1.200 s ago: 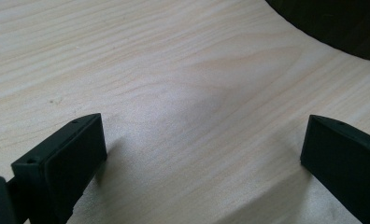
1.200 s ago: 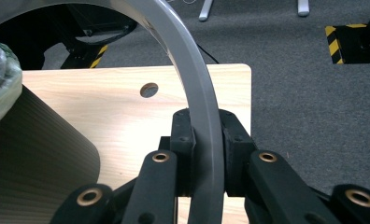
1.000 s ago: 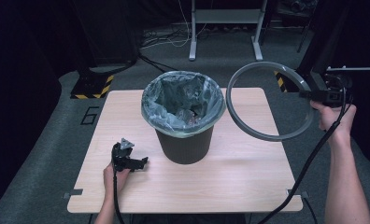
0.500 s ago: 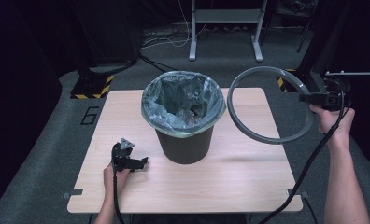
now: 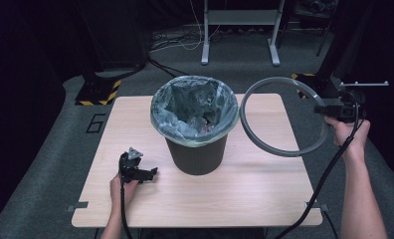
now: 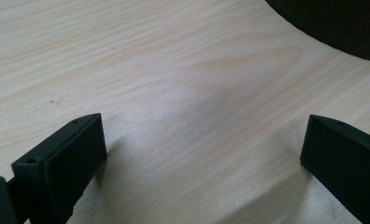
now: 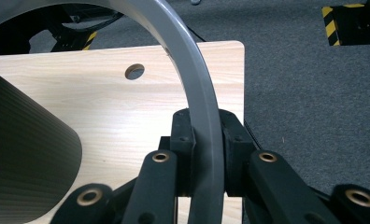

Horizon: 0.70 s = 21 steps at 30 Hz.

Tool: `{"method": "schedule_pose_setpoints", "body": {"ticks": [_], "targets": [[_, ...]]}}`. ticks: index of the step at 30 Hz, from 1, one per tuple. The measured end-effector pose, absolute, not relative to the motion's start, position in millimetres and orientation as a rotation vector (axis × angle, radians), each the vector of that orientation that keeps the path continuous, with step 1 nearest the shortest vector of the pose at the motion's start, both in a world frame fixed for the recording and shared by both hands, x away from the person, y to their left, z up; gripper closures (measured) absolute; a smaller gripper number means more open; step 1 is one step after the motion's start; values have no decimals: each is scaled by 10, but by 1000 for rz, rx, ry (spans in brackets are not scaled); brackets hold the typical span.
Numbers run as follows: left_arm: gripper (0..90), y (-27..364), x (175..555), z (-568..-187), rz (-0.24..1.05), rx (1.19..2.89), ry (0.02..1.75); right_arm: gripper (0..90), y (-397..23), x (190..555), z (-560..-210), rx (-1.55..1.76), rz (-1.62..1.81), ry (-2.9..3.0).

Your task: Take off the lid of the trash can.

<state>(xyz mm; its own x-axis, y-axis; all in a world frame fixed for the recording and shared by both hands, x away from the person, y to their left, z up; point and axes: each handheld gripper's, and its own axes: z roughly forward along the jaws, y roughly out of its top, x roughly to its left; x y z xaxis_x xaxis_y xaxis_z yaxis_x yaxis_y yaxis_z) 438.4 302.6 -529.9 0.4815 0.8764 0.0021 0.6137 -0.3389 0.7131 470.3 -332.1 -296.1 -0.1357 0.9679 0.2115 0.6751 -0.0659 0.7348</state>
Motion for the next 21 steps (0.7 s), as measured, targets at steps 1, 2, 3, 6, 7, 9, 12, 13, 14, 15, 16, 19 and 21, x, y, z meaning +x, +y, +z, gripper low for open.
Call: {"method": "schedule_pose_setpoints", "body": {"ticks": [1,2,3,6,7,9,12,13,14,15,16,19,21], "targets": [[1,3026,4384,-5299,516,2074,1226,785,-3321,4703,-2961,1757,1045,1834],[1,3026,4383,-5299,516,2074,1227,785,-3319,4711,-2984,1756,1042,1839],[1,3026,4384,-5299,516,2074,1226,785,-3318,4714,-2994,1759,1038,1840],[1,3026,4384,-5299,516,2074,1226,785,-3316,4720,-3006,1762,1037,1840],[1,3026,4384,-5300,516,2073,1225,786,-3314,4722,-3010,1761,1038,1840],[1,3026,4384,-5299,517,2074,1226,786,-3309,4728,-3022,1758,1039,1841],[1,3026,4384,-5299,517,2074,1226,786,-3299,4737,-3038,1758,1033,1847],[1,3026,4383,-5299,516,2074,1227,786,-3298,4740,-3044,1758,1032,1848],[1,3026,4383,-5299,516,2074,1227,785,-3299,4746,-3057,1765,1030,1848],[1,3026,4383,-5299,516,2074,1227,785,-3299,4746,-3057,1765,1030,1848],[1,3026,4383,-5299,516,2074,1227,785,-3302,4749,-3070,1765,1028,1850],[1,3025,4384,-5301,515,2071,1227,785,-3306,4746,-3093,1766,1029,1852],[1,3025,4384,-5300,516,2072,1227,786,-3312,4745,-3114,1772,1028,1852]]}}
